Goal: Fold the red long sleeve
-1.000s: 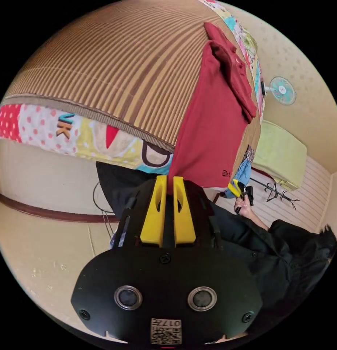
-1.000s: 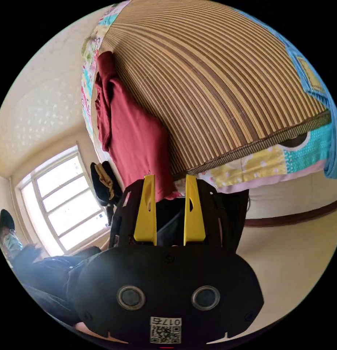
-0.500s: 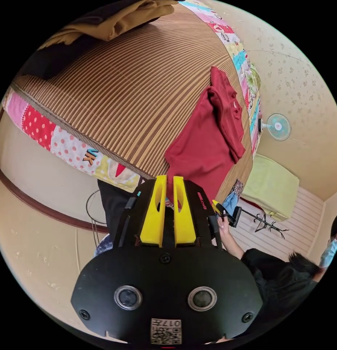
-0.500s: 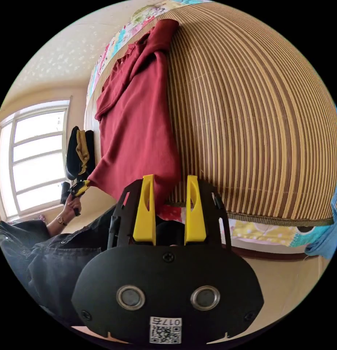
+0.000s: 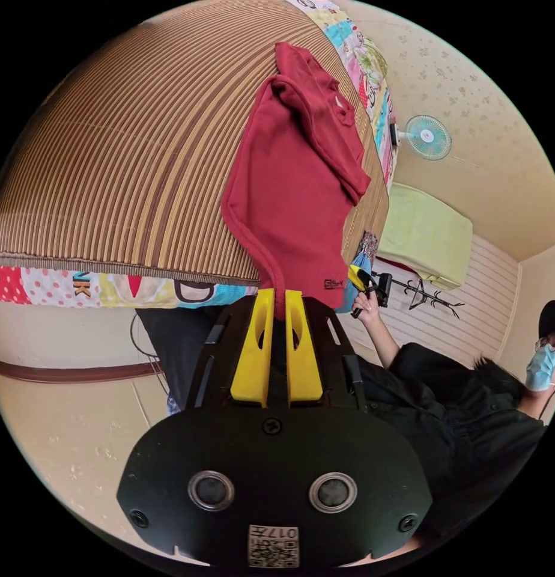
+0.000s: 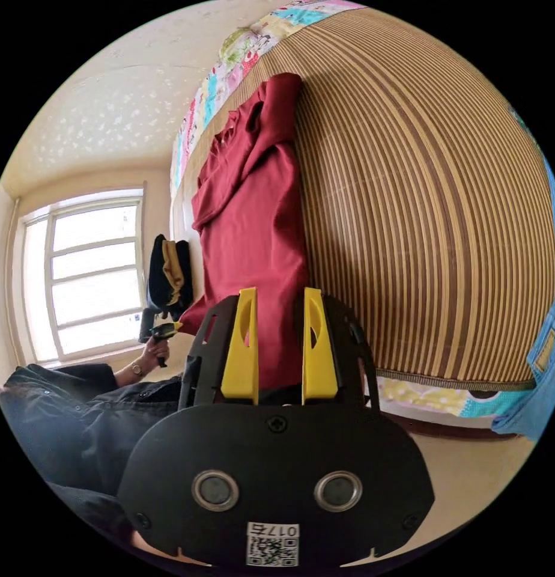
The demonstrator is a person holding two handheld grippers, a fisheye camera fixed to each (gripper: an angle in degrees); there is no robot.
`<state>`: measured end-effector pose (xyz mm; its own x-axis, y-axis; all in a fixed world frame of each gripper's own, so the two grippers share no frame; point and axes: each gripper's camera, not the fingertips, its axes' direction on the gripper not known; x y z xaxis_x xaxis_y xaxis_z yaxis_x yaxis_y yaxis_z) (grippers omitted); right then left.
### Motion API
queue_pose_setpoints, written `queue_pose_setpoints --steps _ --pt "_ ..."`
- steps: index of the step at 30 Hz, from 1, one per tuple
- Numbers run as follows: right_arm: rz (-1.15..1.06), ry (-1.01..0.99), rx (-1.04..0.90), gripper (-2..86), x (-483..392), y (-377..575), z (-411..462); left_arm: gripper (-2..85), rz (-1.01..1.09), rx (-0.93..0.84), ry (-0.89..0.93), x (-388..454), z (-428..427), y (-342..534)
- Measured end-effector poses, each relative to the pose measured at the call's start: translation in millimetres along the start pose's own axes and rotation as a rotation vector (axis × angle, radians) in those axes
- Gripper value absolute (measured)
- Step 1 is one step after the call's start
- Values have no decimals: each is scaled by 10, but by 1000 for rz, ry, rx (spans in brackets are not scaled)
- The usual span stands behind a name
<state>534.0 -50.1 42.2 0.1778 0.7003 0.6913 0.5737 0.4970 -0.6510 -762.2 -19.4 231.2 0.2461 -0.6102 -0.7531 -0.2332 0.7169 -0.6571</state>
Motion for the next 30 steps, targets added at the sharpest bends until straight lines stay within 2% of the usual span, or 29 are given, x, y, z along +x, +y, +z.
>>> queue_pose_setpoints --steps 5,10,17,20,22,23,25,27,30 --pt "-21 70 -67 125 30 268 262 30 -21 8 13 -63 -118 112" --pt "11 262 -67 118 -41 586 330 28 -97 35 17 -271 -311 247" --pt "101 168 -226 73 91 702 731 26 -98 30 38 -303 -388 230" --pt "62 33 -92 45 82 951 481 25 -95 28 95 -329 -452 239" --pt "15 -201 18 39 136 1317 185 25 -83 26 210 -372 -551 325" --pt "6 -250 47 38 143 1418 107 25 -80 29 246 -385 -581 361" --pt "15 -430 205 35 60 1758 -276 26 -59 40 381 -428 -705 531" --pt "-71 -549 371 34 -204 1897 -604 27 -14 68 526 -412 -794 653" --pt "-229 -613 478 32 -646 1668 -899 32 68 203 726 -275 -988 687"
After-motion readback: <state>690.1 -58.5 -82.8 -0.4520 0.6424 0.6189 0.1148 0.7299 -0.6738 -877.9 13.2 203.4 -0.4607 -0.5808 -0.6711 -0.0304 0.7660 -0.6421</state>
